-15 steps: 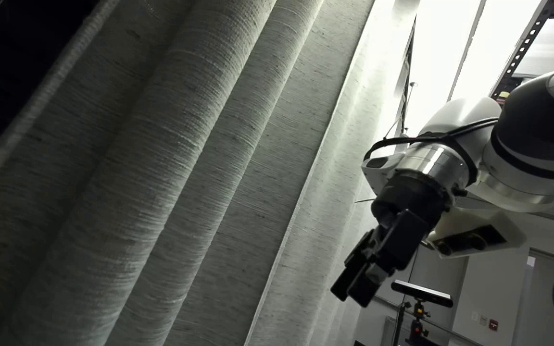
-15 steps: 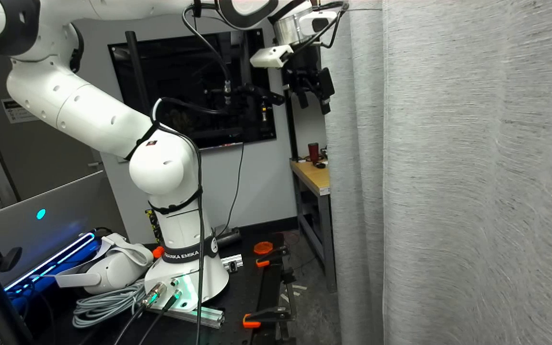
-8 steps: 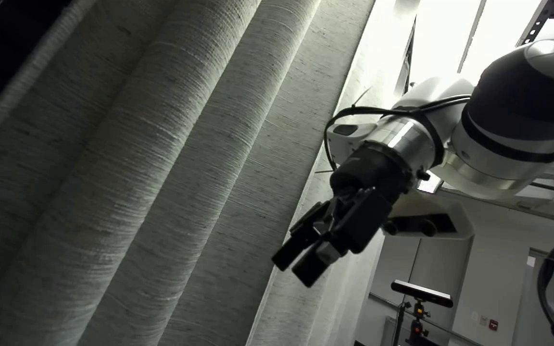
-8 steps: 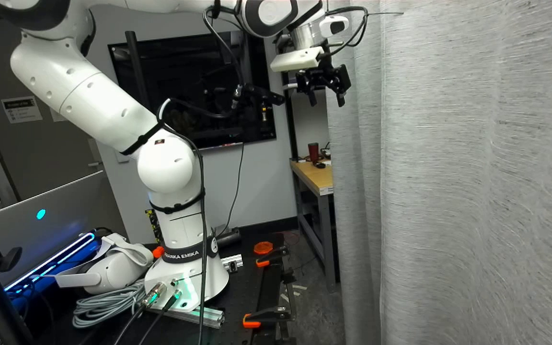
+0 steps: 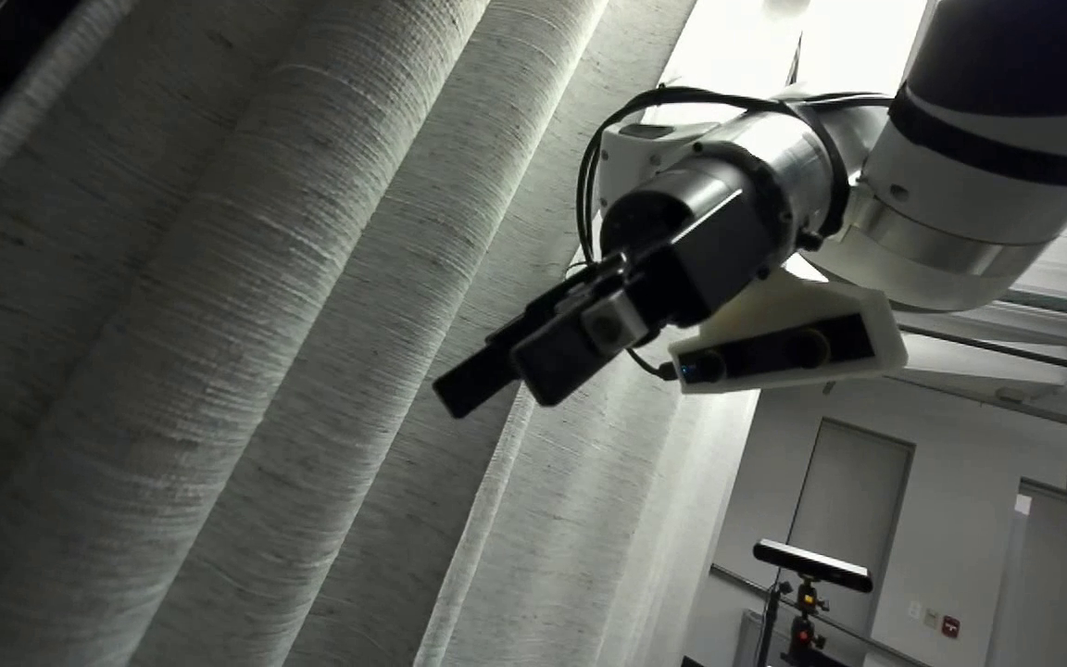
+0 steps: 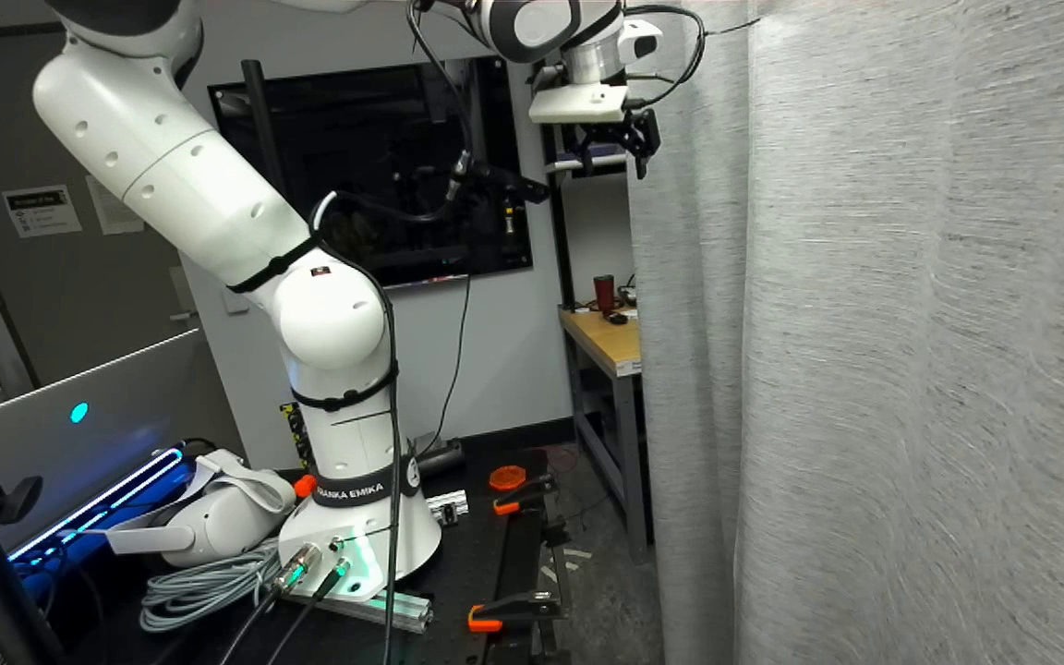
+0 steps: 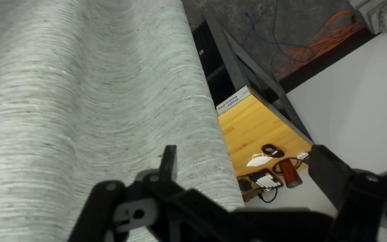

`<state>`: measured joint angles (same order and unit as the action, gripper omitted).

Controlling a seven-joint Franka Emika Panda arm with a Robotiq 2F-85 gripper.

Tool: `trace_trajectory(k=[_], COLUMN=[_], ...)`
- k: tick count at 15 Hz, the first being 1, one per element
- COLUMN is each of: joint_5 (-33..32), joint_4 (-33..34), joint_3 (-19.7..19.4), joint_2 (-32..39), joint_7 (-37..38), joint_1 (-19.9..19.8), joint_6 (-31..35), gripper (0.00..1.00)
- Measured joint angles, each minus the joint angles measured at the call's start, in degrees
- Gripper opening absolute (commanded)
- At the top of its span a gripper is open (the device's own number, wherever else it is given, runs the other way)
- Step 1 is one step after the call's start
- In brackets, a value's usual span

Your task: Move the curtain to the right

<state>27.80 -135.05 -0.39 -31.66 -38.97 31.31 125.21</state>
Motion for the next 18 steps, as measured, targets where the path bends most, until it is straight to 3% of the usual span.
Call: trace_trajectory(k=[11,18], joint_5=[2.0,-0.7], joint_4=[2.0,1.2], joint_3=[2.7,9.0], joint_2=[2.7,3.8], joint_7=[-0.2,5.2], joint_1=[-0.9,-3.4], joint_6=[1.0,19.9], gripper=[1.0,1.0])
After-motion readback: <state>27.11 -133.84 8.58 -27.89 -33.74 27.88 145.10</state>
